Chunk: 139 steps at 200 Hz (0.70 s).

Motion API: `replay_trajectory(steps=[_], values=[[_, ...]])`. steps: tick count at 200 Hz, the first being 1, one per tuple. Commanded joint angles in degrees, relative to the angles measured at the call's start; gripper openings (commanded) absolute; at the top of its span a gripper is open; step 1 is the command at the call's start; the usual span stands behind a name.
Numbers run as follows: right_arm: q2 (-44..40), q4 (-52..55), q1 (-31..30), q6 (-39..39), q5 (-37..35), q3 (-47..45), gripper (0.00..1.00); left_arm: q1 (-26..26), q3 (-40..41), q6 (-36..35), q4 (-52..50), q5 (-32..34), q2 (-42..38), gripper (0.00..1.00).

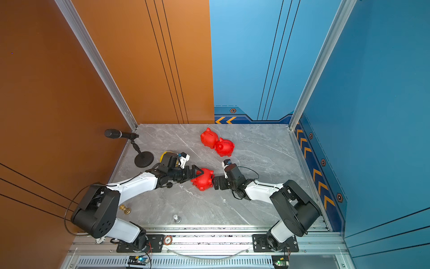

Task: Open piggy banks
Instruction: Adjust the piggy bank at the center of the board.

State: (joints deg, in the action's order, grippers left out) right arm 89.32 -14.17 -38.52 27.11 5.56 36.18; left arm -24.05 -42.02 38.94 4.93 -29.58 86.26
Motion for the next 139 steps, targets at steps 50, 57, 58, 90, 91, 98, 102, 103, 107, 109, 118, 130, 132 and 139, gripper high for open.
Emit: replay_trajectory(steps=[50, 57, 58, 90, 91, 98, 102, 103, 107, 109, 118, 130, 132, 139], values=[[3.0, -3.4, -0.9, 1.1, -2.4, 1.6, 1.0, -1.1, -0.7, -7.1, 5.7, 6.2, 2.6, 0.97], [3.1, -3.7, -0.9, 1.0, -2.2, 1.5, 1.0, -1.6, -0.9, -7.8, 6.4, 6.3, 2.4, 0.98], [3.2, -3.7, -0.9, 1.0, -2.2, 1.6, 1.0, -1.6, -0.9, -7.8, 6.4, 6.4, 2.4, 0.98], [4.0, -3.5, -0.8, 0.0, -2.3, 2.1, 1.0, -1.8, -3.0, -10.7, 5.1, 7.0, 3.4, 0.98], [4.0, -3.6, -0.8, 0.0, -2.2, 2.1, 1.0, -1.8, -3.0, -10.7, 5.1, 7.0, 3.4, 0.98], [4.0, -3.8, -0.8, -0.3, -2.1, 2.1, 1.0, -1.7, -3.0, -11.1, 5.1, 7.9, 3.4, 0.98], [4.0, -3.9, -0.8, -0.5, -2.1, 2.1, 1.0, -1.6, -2.9, -11.2, 4.9, 8.7, 3.2, 0.98], [4.0, -3.9, -0.8, -0.5, -2.1, 2.2, 1.0, -1.6, -2.9, -11.3, 4.9, 8.8, 3.2, 0.98], [4.2, -4.0, -0.7, -0.6, -2.1, 2.2, 1.0, -1.5, -2.8, -11.5, 5.1, 9.2, 3.1, 0.98], [4.3, -4.1, -0.7, -0.7, -2.1, 2.3, 1.0, -1.4, -2.7, -11.5, 5.2, 9.3, 3.1, 0.98], [4.6, -4.1, -0.6, -1.0, -1.2, 2.6, 1.0, -1.0, -2.5, -11.4, 6.3, 8.8, 3.1, 0.98], [5.0, -4.6, -0.6, -1.2, -0.5, 2.7, 1.0, -0.8, -2.5, -11.1, 8.0, 6.9, 3.7, 0.98], [5.1, -4.7, -0.6, -1.2, -0.3, 2.8, 1.0, -0.9, -2.6, -11.0, 8.0, 6.8, 3.8, 0.98], [5.4, -5.1, -0.6, -1.2, 0.5, 3.0, 1.0, -1.0, -2.8, -10.8, 8.1, 6.6, 4.1, 0.98]])
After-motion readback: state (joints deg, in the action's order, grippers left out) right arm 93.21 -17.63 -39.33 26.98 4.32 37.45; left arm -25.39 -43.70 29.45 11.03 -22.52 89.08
